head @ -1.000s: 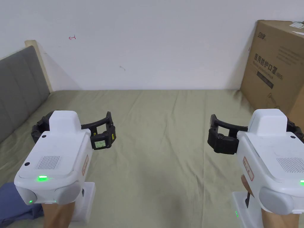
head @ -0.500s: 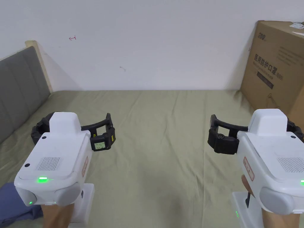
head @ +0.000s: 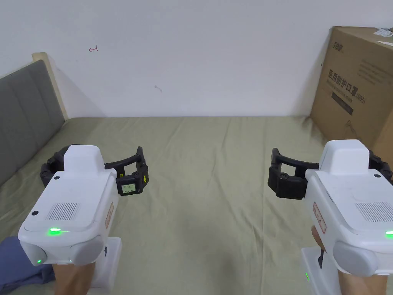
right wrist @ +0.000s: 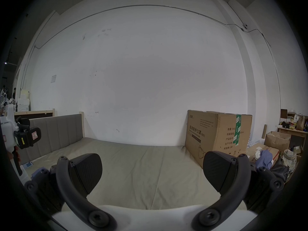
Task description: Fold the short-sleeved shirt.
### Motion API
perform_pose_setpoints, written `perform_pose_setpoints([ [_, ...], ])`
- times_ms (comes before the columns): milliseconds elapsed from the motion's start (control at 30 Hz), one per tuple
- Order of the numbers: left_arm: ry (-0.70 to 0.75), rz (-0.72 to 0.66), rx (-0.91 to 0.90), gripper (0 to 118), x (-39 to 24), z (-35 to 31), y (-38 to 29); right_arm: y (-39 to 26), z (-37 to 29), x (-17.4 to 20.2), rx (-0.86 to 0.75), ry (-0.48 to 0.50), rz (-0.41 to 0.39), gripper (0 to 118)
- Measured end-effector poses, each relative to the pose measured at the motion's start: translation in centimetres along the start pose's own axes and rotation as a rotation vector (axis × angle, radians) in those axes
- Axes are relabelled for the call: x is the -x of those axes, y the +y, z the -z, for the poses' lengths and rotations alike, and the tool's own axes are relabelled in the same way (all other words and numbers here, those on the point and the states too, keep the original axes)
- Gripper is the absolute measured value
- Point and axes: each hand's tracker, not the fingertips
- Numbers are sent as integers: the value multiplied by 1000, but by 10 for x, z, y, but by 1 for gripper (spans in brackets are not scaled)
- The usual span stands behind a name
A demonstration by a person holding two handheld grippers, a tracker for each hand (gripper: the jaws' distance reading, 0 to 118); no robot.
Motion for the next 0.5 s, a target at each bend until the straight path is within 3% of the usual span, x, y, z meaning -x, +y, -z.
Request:
perform_pose_setpoints([
  [500, 1, 1, 1, 118, 2, -1, 0, 6, 4, 3, 46, -30, 13, 118],
])
